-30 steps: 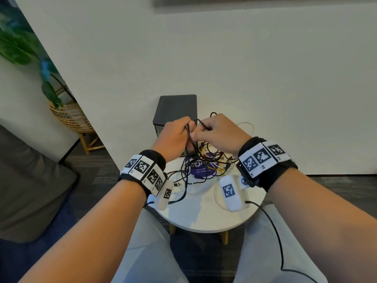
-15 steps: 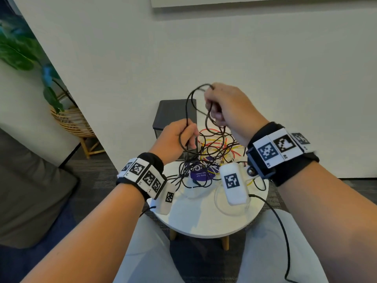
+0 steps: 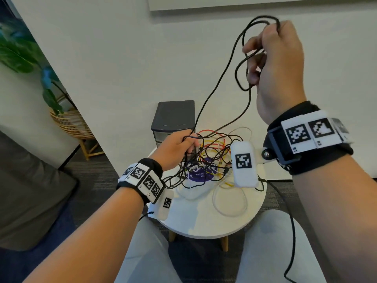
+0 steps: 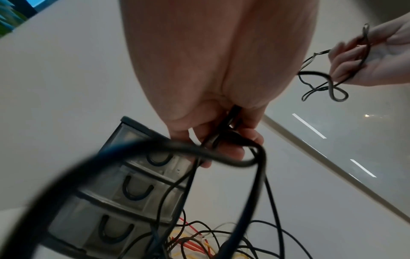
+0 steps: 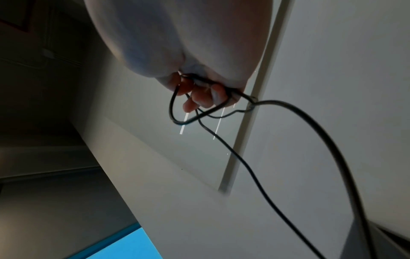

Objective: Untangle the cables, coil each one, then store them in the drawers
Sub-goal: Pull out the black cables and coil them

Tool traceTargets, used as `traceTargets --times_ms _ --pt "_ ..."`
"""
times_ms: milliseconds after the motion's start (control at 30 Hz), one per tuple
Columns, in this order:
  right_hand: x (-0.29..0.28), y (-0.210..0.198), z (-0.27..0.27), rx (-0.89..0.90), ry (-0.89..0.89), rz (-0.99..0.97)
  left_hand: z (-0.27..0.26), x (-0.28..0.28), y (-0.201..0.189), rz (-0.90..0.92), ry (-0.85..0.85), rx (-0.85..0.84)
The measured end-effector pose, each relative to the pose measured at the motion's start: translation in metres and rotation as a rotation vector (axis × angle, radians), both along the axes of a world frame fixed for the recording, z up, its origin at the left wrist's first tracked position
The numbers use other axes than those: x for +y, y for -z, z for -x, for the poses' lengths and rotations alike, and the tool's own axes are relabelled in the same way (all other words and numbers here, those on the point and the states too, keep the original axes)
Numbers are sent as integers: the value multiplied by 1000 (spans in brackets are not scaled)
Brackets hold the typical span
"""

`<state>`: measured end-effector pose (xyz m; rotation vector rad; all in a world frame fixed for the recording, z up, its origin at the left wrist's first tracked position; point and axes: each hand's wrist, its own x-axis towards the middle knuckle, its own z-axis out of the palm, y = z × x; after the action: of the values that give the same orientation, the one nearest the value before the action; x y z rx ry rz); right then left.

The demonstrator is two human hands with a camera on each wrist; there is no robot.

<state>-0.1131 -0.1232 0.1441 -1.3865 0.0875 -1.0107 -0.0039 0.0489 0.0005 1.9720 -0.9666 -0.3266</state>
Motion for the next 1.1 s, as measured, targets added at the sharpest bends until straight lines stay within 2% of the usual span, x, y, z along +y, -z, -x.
traceTargets --times_ms 67,200,267,367,500,667,800,933,1000,1100 --pt "-2 12 -3 91 -2 43 2 -2 -1 6 -10 -41" --pt "4 51 -8 457 -130 175 6 -6 -3 39 -47 -104" --pt "11 73 -10 554 -158 217 8 -9 -2 45 -28 -149" --pt "19 97 -13 587 -216 182 6 -13 5 23 10 -183" --pt "20 105 -16 584 -239 118 5 -13 10 -5 18 -183" --pt "24 95 -16 575 -295 208 11 -13 7 -42 83 -145" --pt "17 73 -17 457 -333 78 13 -4 7 -65 77 -124" --pt "17 72 -16 629 -406 148 7 -7 8 -2 73 -127" --pt "23 81 -17 720 -436 184 3 -10 9 -15 77 -198" --pt "31 95 -17 688 -391 308 5 -13 3 -91 58 -319"
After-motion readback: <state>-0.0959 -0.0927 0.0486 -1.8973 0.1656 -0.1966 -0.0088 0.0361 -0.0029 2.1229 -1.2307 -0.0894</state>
